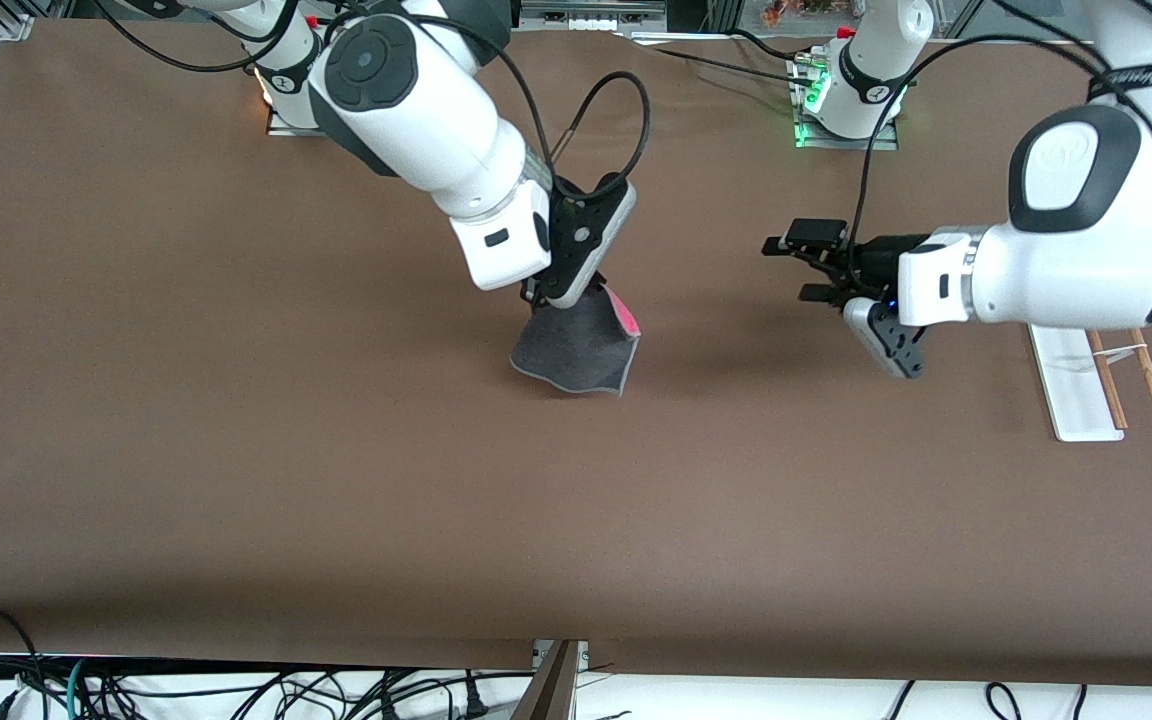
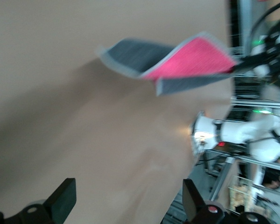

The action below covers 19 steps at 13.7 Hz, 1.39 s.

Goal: Pass towel and hang on rack
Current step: 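Lift the towel with the right gripper while the left gripper approaches, then grasp the towel with the left gripper beside the right gripper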

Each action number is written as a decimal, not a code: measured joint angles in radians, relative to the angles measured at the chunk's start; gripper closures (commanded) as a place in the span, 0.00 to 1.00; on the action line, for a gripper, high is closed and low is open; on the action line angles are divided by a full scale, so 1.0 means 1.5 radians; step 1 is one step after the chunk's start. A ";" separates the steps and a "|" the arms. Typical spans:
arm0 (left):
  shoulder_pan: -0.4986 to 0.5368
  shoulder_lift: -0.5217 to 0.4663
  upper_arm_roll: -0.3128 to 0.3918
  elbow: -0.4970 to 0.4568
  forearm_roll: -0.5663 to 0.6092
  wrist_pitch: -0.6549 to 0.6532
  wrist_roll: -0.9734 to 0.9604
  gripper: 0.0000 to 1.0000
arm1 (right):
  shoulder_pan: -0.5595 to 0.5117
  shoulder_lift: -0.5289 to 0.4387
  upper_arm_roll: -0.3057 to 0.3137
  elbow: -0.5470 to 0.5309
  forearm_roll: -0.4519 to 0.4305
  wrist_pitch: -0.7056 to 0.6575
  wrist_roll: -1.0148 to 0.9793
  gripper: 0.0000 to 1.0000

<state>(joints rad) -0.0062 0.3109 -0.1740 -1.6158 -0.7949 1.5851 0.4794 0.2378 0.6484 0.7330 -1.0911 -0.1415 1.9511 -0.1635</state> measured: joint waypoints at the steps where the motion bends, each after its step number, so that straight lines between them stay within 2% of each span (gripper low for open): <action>1: -0.003 0.018 0.000 0.000 -0.039 0.007 0.056 0.00 | 0.007 0.000 0.000 0.000 -0.005 0.008 0.003 1.00; 8: -0.071 0.058 -0.002 0.005 -0.200 0.088 0.366 0.00 | 0.040 0.000 0.000 0.000 -0.028 0.030 0.028 1.00; 10: -0.077 0.064 -0.002 0.005 -0.217 0.092 0.426 0.01 | 0.046 0.000 0.000 0.000 -0.030 0.031 0.029 1.00; 11: -0.076 0.066 0.000 0.005 -0.218 0.092 0.451 0.05 | 0.047 0.000 0.000 0.000 -0.031 0.031 0.029 1.00; 12: -0.074 0.067 0.001 0.005 -0.220 0.092 0.477 0.12 | 0.048 0.000 0.000 0.000 -0.031 0.031 0.029 1.00; 13: -0.073 0.071 0.001 0.005 -0.228 0.092 0.502 0.35 | 0.048 0.000 0.000 0.000 -0.031 0.031 0.029 1.00; 14: -0.074 0.075 0.001 0.005 -0.241 0.092 0.529 0.66 | 0.048 0.000 0.000 0.000 -0.031 0.031 0.029 1.00; 15: -0.076 0.079 0.001 0.005 -0.250 0.092 0.555 0.92 | 0.048 0.000 0.000 0.000 -0.031 0.031 0.029 1.00; 16: -0.078 0.083 0.000 0.005 -0.254 0.092 0.579 1.00 | 0.048 0.000 0.000 0.000 -0.031 0.031 0.029 1.00; 19: -0.080 0.089 0.000 0.005 -0.256 0.092 0.607 1.00 | 0.048 0.000 0.000 0.000 -0.031 0.031 0.029 1.00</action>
<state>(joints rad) -0.1261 0.4440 -0.1742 -1.6084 -1.1783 1.7235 1.3899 0.3102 0.6485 0.7323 -1.0911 -0.1881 1.9976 -0.1196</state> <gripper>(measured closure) 0.568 0.987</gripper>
